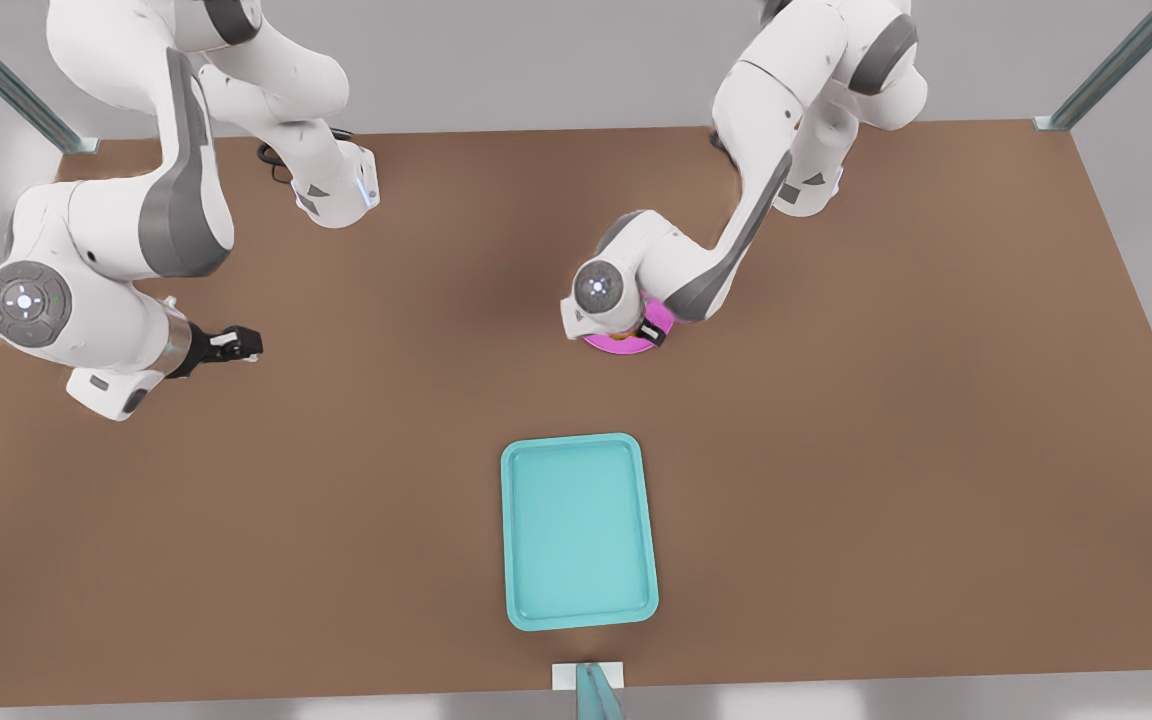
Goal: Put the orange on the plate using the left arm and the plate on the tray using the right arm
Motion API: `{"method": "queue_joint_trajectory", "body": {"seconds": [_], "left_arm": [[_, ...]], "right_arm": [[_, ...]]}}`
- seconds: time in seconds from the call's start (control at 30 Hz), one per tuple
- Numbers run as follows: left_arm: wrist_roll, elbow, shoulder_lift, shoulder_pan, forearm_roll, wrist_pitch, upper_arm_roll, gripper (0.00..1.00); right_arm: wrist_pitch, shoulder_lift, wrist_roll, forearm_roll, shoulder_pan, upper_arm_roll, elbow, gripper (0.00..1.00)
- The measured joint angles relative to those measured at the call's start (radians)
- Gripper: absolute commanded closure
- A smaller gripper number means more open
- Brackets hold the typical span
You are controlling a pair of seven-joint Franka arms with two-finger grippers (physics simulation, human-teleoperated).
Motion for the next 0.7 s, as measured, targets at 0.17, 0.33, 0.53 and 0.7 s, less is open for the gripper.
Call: {"method": "queue_joint_trajectory", "body": {"seconds": [0.17, 0.33, 0.53, 0.7], "left_arm": [[0.047, 0.21, -0.023, 0.128, -0.131, -0.306, 0.593, 0.0], [0.1, 0.182, -0.154, 0.558, -0.042, -0.38, 0.069, 0.0], [0.092, 0.13, -0.205, 0.649, 0.021, -0.376, -0.083, 0.0], [0.089, 0.149, -0.191, 0.654, 0.028, -0.392, -0.078, 0.0]], "right_arm": [[0.155, 0.057, 0.073, 0.144, 0.21, 0.08, -0.2, 0.0], [0.389, 0.007, 0.151, 0.329, 0.168, 0.103, -0.54, 0.0], [0.577, 0.189, 0.19, 0.607, 0.271, 0.115, -0.52, 0.0], [0.689, 0.286, 0.193, 0.756, 0.394, 0.147, -0.437, 0.0]]}}
